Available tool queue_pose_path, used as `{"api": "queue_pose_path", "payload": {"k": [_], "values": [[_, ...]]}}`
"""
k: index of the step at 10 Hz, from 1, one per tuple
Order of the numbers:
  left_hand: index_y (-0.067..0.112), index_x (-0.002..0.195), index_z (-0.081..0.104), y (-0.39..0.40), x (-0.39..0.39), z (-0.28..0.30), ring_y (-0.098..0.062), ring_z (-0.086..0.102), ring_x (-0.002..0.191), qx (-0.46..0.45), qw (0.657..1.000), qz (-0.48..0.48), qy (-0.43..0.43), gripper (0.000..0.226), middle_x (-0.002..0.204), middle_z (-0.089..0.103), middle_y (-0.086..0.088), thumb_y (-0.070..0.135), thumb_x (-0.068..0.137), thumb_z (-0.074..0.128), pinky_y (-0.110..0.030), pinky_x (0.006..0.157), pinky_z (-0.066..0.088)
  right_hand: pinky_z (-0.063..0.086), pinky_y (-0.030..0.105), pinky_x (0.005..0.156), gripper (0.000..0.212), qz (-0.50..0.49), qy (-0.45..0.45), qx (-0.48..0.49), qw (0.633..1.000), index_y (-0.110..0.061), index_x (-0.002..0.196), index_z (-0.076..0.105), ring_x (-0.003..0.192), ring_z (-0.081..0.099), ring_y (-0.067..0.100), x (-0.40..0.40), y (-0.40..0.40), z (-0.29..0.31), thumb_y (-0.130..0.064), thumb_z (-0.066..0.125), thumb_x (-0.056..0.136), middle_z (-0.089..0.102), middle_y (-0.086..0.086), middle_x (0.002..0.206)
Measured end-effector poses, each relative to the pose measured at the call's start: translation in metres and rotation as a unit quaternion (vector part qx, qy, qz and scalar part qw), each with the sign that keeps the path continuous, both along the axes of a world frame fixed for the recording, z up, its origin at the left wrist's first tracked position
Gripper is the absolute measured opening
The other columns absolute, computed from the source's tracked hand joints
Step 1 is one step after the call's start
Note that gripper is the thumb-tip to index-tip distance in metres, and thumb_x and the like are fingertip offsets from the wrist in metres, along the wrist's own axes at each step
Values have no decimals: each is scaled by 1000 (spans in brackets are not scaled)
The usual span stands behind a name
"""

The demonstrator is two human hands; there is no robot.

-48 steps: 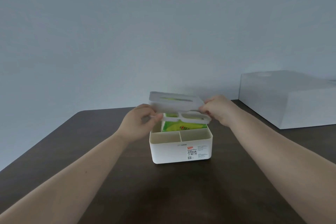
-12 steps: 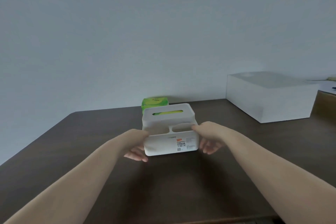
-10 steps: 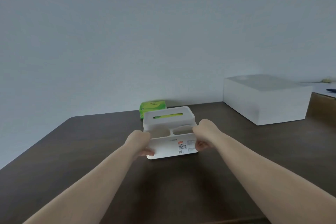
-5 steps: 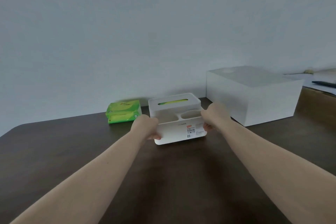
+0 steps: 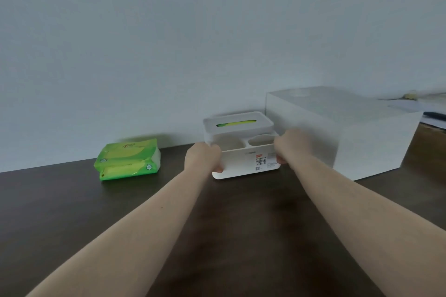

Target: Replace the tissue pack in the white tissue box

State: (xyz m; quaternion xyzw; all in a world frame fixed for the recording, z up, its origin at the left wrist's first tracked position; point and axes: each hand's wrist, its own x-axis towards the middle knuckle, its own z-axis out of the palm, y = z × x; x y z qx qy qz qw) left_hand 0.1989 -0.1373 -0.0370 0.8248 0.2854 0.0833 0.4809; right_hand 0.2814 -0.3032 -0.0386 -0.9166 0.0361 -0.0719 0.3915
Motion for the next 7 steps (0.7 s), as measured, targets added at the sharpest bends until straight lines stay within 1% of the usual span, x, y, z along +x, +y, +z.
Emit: {"api": "queue_pose_path", "payload": {"k": [1,2,3,4,5,6,7], "values": [[3,84,52,-1,21,-6,-30,55,73,-40,997,20,-60,13,62,43,-4,15,90,50,-37,71,55,40,24,47,27,-7,-17,-3,1000,-9,63,48,55,64,25,18,1,-7,-11,43,90,69,14,72],[4,84,49,-2,31,-5,-30,54,79,32,999,10,-31,11,63,43,-4,13,89,49,-36,75,54,54,32,64,20,-14,-30,4,999,-9,78,54,81,71,35,27,6,-13,-16,40,90,73,20,90],[5,88,52,-4,39,-7,-34,53,84,66,998,-16,-14,5,67,43,-6,9,86,53,-29,62,38,55,34,74,27,-27,-39,6,999,-1,96,63,93,69,37,32,8,-17,-13,40,92,71,21,101],[5,95,58,-7,42,-10,-31,60,83,59,998,-22,-19,28,90,72,-15,22,95,36,-30,66,43,48,35,80,32,-48,-55,-30,997,4,109,62,108,62,37,33,8,-18,-16,39,97,67,22,113],[3,110,61,-6,47,-17,-34,64,102,37,998,-26,-49,37,104,72,-17,23,98,32,-40,88,52,47,37,88,34,-48,-62,-55,995,7,117,59,116,56,38,30,8,-14,-14,39,99,62,24,123],[0,107,62,-3,47,-24,-35,65,106,31,997,-44,-56,41,105,71,-19,28,97,33,-40,92,51,45,33,82,33,-37,-48,-69,996,7,117,59,116,57,37,33,6,-12,-13,39,99,62,24,123],[1,121,53,-3,44,-30,-37,59,109,84,994,-69,-27,35,115,65,-24,21,96,39,-34,82,46,43,31,76,36,-28,-33,-74,996,6,115,61,111,60,37,29,1,-11,-17,39,99,65,23,118]]}}
